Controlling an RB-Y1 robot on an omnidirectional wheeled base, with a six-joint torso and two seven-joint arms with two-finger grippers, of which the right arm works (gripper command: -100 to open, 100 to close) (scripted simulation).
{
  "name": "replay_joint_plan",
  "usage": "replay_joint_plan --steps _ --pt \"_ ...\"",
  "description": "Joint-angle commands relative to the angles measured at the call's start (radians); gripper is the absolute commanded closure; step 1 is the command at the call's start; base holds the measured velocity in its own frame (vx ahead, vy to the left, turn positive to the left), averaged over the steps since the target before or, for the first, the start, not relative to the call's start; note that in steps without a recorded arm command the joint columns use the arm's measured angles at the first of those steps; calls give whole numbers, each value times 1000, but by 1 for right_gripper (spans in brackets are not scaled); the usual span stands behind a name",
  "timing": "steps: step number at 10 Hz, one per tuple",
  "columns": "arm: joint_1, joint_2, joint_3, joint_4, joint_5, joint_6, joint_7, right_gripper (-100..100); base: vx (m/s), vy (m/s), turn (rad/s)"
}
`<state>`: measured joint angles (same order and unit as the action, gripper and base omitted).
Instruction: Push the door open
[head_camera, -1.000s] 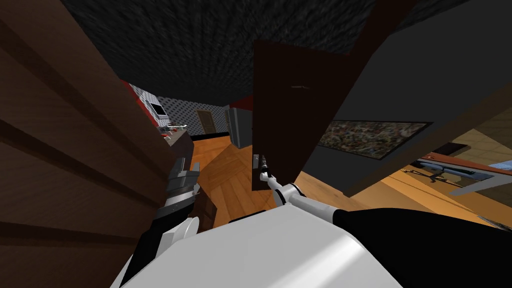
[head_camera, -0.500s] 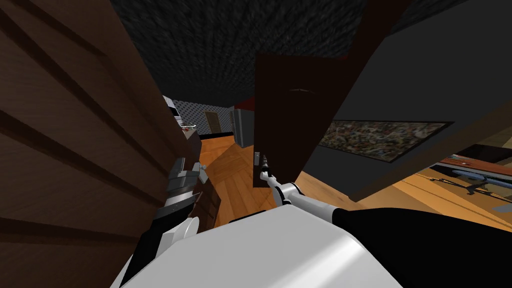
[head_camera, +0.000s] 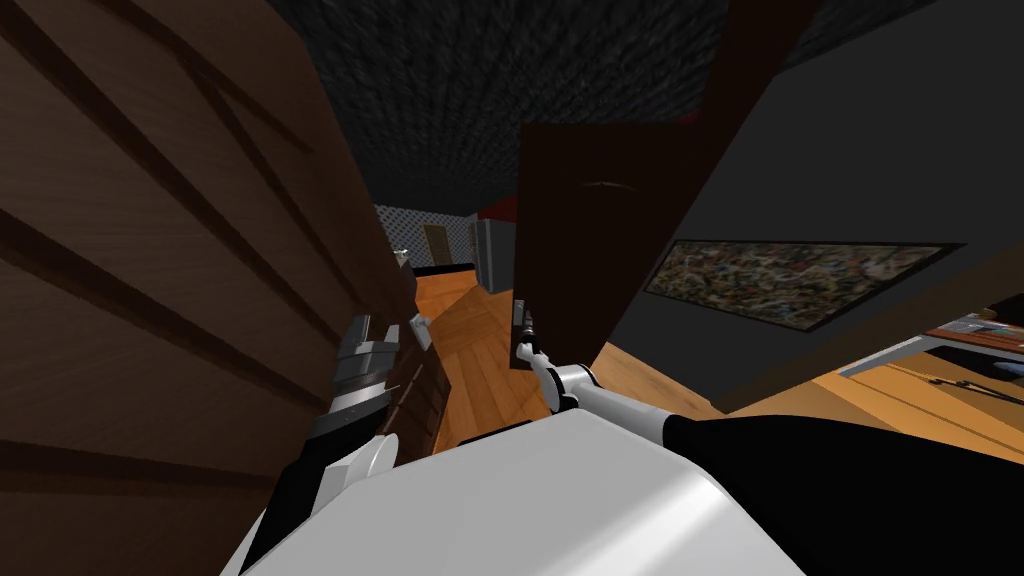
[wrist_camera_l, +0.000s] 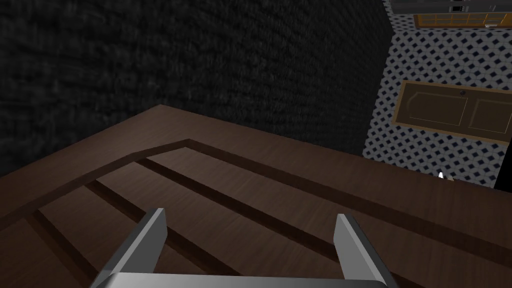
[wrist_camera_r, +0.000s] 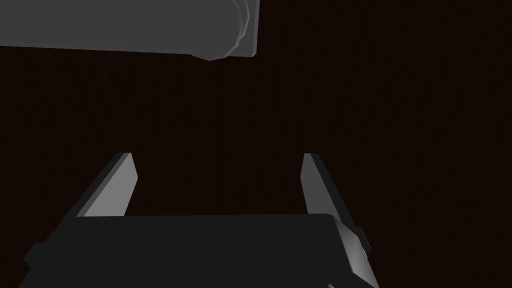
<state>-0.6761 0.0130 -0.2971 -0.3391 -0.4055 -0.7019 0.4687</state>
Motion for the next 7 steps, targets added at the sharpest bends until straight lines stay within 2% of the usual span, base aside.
replay_joint_plan --steps 1,4,5,6,7 --pt "-12 21 -29 18 6 -10 7 -100 -131 73 112" --pt "-10 21 -28 15 6 -6 9 -100 -37 22 5" --pt "-9 -8 -29 18 6 -13 8 -100 76 -31 9" --pt "-30 -8 -29 105 6 -14 8 -100 104 -43 7" --pt "-81 -8 -29 229 6 -70 -1 -100 54 -29 1"
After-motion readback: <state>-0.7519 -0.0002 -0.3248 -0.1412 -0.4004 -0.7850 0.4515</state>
